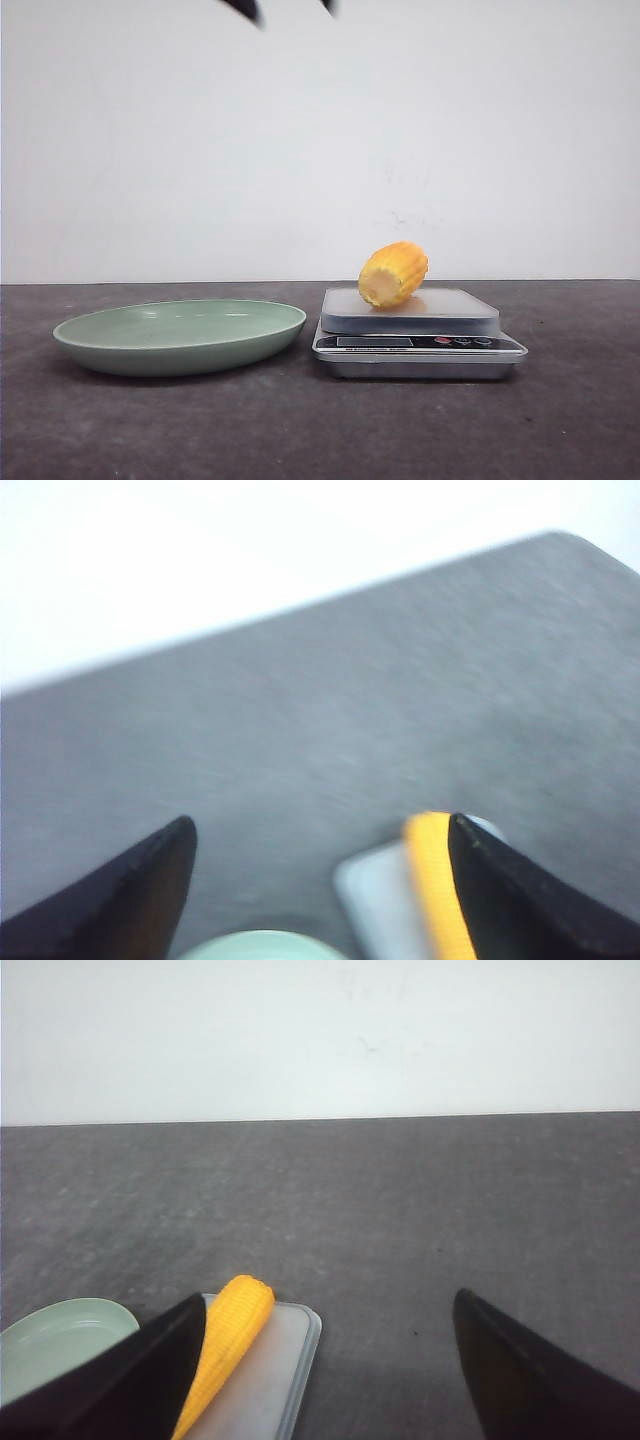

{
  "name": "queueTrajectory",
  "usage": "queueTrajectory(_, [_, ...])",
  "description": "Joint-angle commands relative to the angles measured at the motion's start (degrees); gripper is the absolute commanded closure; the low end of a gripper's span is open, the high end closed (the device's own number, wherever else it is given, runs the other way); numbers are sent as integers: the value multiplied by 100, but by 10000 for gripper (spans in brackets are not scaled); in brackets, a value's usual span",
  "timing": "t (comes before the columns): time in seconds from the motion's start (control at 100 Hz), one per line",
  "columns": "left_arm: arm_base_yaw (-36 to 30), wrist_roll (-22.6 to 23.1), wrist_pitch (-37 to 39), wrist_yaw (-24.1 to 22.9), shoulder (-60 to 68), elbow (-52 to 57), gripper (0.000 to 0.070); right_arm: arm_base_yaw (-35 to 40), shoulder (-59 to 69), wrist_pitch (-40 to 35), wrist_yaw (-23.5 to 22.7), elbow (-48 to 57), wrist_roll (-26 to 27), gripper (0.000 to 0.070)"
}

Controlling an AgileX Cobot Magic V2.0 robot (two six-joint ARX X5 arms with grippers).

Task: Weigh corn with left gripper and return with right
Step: 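Open the left gripper and raise it away from the corn, then lower the right gripper onto the corn on the scale and close it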

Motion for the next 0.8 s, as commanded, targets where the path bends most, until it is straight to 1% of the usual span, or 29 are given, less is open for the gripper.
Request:
queueTrajectory(0.0, [-35, 330, -129, -249, -459, 109, 229, 94, 85, 131, -15, 120, -22, 206])
queueTrajectory(0.03, [-35, 378, -243, -439, -713, 109, 237, 142, 116, 151, -13, 120, -22, 206])
queueTrajectory(0.05, [-35, 450, -345, -651, -920, 109, 247, 175, 146, 164, -15, 120, -22, 207])
queueTrajectory(0.09, [-35, 625, -544, -1019, -1231, 109, 279, 254, 227, 208, -13, 120, -22, 207])
queueTrajectory(0.15, [-37, 813, -887, -1547, -1661, 109, 280, 361, 350, 286, -11, 120, -22, 206])
queueTrajectory(0.18, [-46, 826, -1084, -1692, -1858, 109, 279, 428, 417, 332, -7, 120, -9, 206])
queueTrajectory(0.24, [-48, 780, -1471, -1836, -2203, 109, 276, 588, 581, 452, -2, 120, 44, 205])
queueTrajectory(0.36, [-76, 385, -2358, -2243, -2931, 109, 276, 970, 970, 726, 26, 120, 133, 189])
queueTrajectory(0.44, [-85, 212, -2754, -2450, -3364, 111, 276, 1252, 1272, 866, 258, 120, 131, 188])
queueTrajectory(0.53, [-83, -186, -3252, -2487, -3773, 111, 276, 1565, 1593, 1040, 466, 120, 133, 188])
queueTrajectory(0.65, [-81, -949, -4301, -2518, -4258, 111, 277, 1947, 2041, 1314, 778, 120, 146, 185])
queueTrajectory(0.72, [-74, -1314, -4839, -2524, -4446, 111, 277, 2111, 2293, 1469, 844, 120, 149, 173])
queueTrajectory(0.79, [-63, -1401, -5064, -2500, -4614, 105, 276, 2247, 2551, 1604, 927, 120, 177, 167])
